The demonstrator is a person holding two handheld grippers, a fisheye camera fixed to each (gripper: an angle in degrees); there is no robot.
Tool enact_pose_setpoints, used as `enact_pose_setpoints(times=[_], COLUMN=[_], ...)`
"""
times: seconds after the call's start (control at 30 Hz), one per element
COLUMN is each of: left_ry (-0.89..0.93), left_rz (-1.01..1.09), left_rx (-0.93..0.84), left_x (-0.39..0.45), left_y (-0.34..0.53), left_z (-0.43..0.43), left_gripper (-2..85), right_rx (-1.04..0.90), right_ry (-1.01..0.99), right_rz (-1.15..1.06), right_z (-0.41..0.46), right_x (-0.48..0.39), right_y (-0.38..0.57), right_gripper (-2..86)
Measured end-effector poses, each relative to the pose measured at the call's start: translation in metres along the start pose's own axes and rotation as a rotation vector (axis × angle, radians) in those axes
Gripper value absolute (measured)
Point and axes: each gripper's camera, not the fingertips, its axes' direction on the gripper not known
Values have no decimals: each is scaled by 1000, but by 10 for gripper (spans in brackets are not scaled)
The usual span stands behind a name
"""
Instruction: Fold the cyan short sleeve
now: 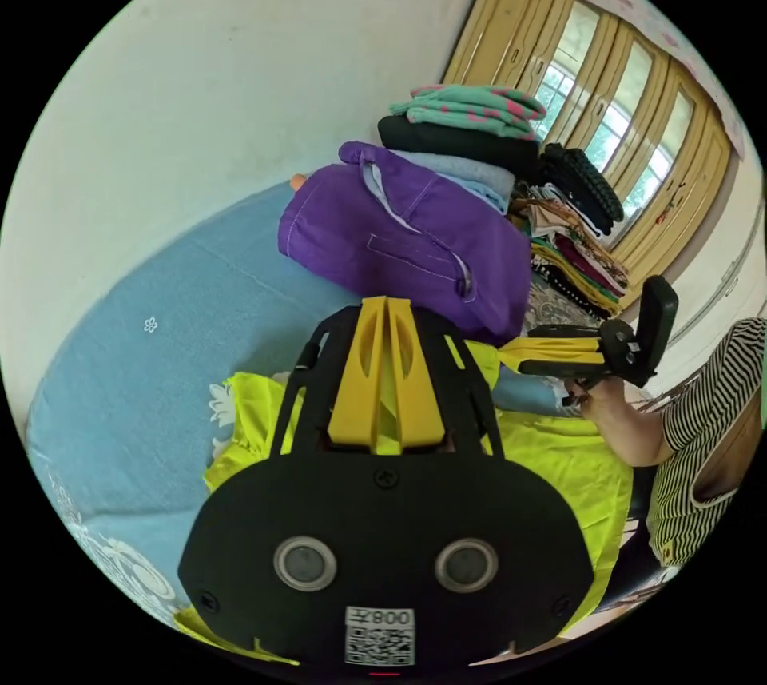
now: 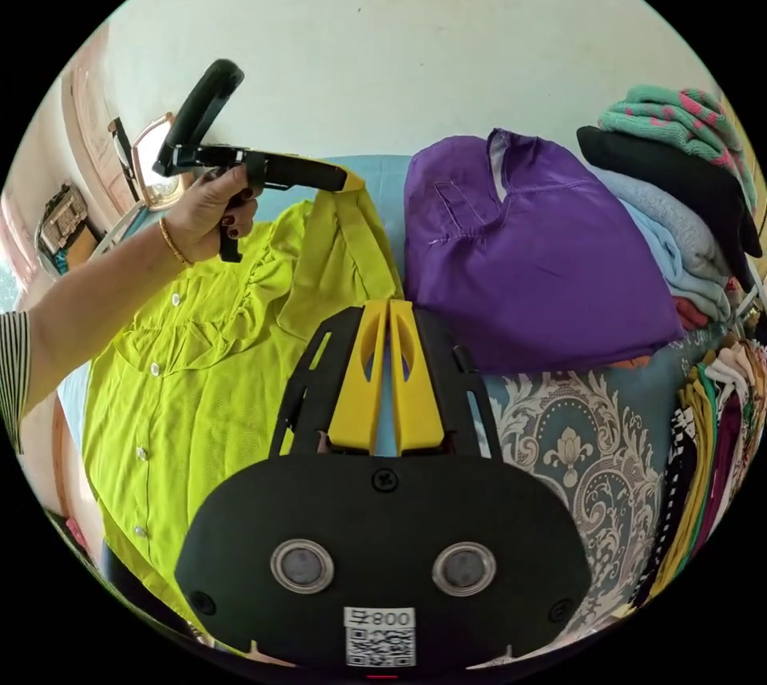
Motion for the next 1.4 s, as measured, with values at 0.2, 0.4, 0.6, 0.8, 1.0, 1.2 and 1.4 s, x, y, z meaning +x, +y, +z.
enact_pose_setpoints(times=[0.2,0.4,0.6,0.8,1.0,1.2,1.4], left_ry=[115,172,161,119,71,-144,-159], left_rz=[-151,-340,-381,-263,-151,-109,-86], left_rx=[161,133,110,-12,-73,-260,-168], left_x=[-34,-71,-74,-46,-25,-16,4], left_y=[52,106,115,85,34,-1,-12], left_z=[-47,-54,-59,-34,5,59,62], left_gripper=[6,19,43,56,76,39,10], right_rx=[159,54,-161,-158,-158,-217,-203], right_ry=[-175,-399,-425,-568,-441,-203,-90], right_rz=[-164,-368,-468,-401,-332,-468,-487], right_z=[-36,-10,22,10,14,23,25], right_x=[-25,-69,-94,-78,-71,-106,-109], right_y=[13,20,20,12,-3,4,9], right_gripper=[2,2,2,13,61,64,29])
